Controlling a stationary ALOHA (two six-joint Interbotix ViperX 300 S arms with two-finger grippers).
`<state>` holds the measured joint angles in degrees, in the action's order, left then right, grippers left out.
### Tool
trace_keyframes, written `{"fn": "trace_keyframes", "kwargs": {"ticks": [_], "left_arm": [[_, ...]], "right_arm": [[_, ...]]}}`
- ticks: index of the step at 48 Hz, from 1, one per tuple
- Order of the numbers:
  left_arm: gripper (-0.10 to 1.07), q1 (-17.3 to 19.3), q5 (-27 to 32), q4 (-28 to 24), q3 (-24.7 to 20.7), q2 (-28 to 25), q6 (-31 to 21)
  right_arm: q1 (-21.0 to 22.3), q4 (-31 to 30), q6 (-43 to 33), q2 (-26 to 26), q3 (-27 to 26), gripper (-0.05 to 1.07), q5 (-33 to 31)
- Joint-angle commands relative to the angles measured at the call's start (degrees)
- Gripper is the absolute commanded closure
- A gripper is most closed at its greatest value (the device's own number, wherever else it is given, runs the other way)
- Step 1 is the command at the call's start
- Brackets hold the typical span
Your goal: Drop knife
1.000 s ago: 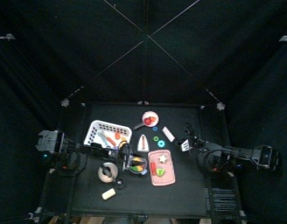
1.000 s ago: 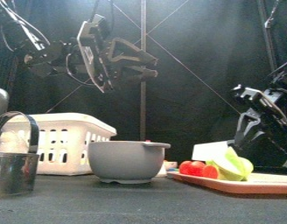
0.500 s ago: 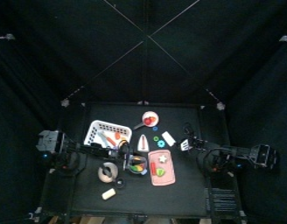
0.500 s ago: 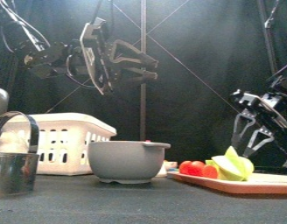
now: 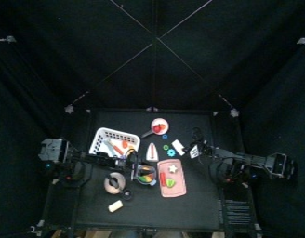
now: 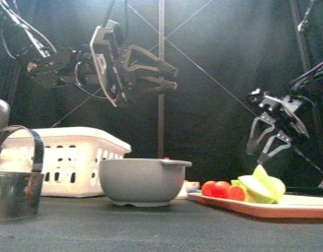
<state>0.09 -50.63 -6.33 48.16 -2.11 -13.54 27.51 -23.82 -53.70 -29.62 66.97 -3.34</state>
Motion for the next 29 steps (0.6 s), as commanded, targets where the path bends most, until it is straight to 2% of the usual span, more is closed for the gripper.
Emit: {"fn": "trace_keyframes", "kwargs": {"ticks": [1,16,24,29], "left_arm": [[0.22,0.1,0.3,0.1,-0.5,0.7,0.0],[0.22,0.0,6.4,0.2,-3.0,0.0,0.1],[0.21,-0.4,13.1,0.3,-5.6,0.1,0.0],[0.21,-0.4,19.8,0.7,-8.0,0.1,-0.1]], "right_arm": [[-1.1,-1.8,0.2,-0.5,-1.9,0.15,-0.2],[-2.0,-3.5,0.3,1.2,-1.9,0.15,0.1],[-2.5,-4.0,0.2,1.2,-1.7,0.15,0.1],[-3.0,-4.0,0.2,1.1,-1.1,0.15,0.1]]}}
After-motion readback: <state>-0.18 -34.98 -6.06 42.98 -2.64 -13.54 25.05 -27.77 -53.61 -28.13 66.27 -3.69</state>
